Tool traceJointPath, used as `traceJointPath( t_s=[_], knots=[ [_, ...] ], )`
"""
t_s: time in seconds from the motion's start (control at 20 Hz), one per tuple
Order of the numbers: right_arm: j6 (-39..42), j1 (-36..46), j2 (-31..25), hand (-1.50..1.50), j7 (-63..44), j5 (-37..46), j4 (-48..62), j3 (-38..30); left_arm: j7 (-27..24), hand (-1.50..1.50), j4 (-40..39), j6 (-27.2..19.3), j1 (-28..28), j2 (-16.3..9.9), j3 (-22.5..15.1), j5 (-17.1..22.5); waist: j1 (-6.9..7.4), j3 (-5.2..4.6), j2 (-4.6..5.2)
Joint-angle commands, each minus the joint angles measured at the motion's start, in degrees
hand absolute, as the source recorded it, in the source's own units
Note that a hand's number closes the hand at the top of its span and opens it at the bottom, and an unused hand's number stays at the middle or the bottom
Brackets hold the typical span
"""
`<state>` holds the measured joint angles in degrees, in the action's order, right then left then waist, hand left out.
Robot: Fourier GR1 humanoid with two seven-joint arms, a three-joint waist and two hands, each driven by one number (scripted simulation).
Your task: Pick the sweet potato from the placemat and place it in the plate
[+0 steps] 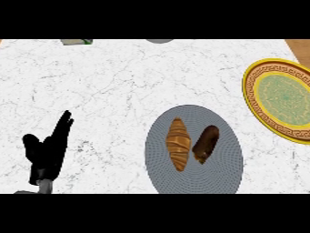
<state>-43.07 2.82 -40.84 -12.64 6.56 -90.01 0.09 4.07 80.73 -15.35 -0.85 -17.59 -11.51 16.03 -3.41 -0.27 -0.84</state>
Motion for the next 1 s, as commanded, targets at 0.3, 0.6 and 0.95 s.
traceJointPath(
  t_s=[0.3,0.6,0.95],
  knots=[
    [-2.7,-13.9,-1.5,-1.50,-26.2,23.8,-23.0,9.6,4.3,0.00,2.0,2.2,-2.1,2.5,-3.6,1.1,1.41,-0.22,0.32],
    [17.2,-14.7,-8.4,-1.50,-42.8,22.9,-29.7,14.8,6.0,0.00,2.3,3.2,-0.5,1.6,-3.4,1.2,3.02,-0.32,0.79],
    [31.8,-5.6,-6.4,-1.50,-64.8,29.0,-35.0,22.4,7.5,0.00,1.3,3.7,2.4,1.7,-3.7,0.3,4.87,-0.12,1.19]
  ],
)
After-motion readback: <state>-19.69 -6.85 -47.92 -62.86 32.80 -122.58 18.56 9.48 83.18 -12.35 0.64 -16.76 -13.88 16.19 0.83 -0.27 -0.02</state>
